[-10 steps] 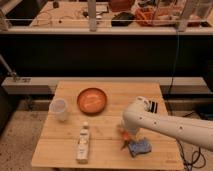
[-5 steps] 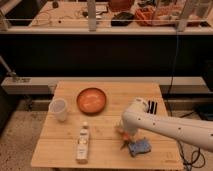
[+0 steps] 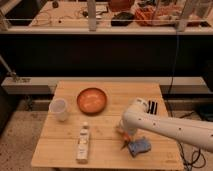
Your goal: Place the pepper in the ceramic bowl
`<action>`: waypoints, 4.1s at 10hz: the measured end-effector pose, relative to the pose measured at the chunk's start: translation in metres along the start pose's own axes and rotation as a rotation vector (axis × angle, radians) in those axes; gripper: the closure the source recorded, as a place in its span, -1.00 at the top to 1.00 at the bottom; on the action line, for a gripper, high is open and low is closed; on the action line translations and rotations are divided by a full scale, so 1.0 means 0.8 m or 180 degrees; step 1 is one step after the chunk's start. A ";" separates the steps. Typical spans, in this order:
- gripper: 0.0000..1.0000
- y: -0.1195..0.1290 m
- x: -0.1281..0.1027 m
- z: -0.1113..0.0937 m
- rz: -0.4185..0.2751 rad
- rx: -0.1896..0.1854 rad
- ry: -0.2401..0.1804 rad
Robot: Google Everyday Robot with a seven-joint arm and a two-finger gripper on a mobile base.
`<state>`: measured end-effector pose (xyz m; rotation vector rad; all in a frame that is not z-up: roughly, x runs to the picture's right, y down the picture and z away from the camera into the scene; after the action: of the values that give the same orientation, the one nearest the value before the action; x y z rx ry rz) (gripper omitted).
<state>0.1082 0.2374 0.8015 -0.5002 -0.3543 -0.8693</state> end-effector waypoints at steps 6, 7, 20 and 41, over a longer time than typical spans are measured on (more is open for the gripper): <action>-0.94 -0.019 0.013 -0.010 0.0016 0.0059 0.0055; -0.99 -0.026 0.019 -0.015 0.0008 0.0066 0.0064; -1.00 -0.114 0.056 -0.036 0.0027 0.0155 0.0205; -1.00 -0.248 0.123 -0.061 0.0038 0.0299 0.0191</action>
<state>0.0140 0.0404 0.8634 -0.3884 -0.3352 -0.8503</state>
